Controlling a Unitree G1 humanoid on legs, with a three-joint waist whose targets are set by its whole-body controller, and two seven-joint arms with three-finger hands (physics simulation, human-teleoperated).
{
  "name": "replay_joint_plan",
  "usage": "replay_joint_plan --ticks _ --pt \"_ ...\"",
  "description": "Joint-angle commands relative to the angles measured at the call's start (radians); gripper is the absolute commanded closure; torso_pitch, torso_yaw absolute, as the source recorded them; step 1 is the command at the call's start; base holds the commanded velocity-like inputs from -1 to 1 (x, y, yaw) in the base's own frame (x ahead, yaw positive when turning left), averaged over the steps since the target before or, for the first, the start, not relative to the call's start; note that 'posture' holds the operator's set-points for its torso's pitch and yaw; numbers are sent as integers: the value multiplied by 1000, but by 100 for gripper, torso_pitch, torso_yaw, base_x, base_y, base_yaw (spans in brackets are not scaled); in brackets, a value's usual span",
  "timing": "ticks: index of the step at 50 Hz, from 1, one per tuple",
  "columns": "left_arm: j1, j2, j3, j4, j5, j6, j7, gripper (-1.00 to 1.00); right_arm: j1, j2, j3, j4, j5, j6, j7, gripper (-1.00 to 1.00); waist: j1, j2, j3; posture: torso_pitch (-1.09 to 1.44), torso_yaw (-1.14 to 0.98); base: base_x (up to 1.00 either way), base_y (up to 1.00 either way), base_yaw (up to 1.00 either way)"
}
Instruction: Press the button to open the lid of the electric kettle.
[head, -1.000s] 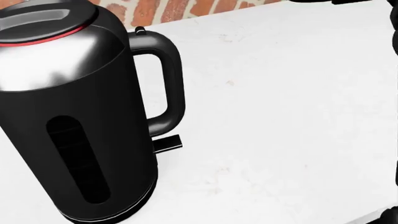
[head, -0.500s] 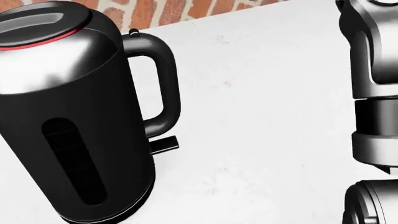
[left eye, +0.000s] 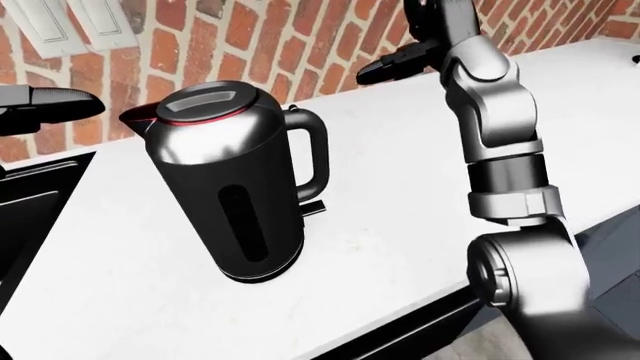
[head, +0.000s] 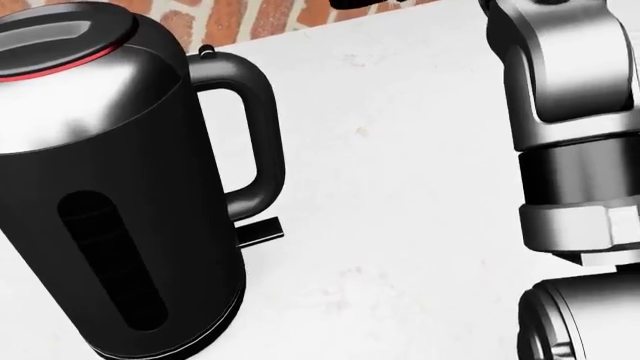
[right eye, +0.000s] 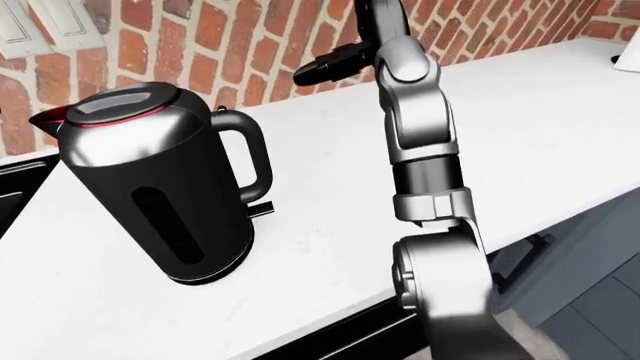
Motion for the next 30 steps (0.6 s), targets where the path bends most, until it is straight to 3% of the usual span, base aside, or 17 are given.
replay_joint_plan --ticks 1,30 --pt "-22 19 15 -13 4 -24 4 -100 -43 -3 -6 -36 -2 -25 -4 -100 0 4 -21 -20 0 0 0 0" --pt "-19 23 20 -12 -3 -25 5 -100 -88 89 25 -8 -17 -30 -12 -100 -1 12 -18 -20 0 0 0 0"
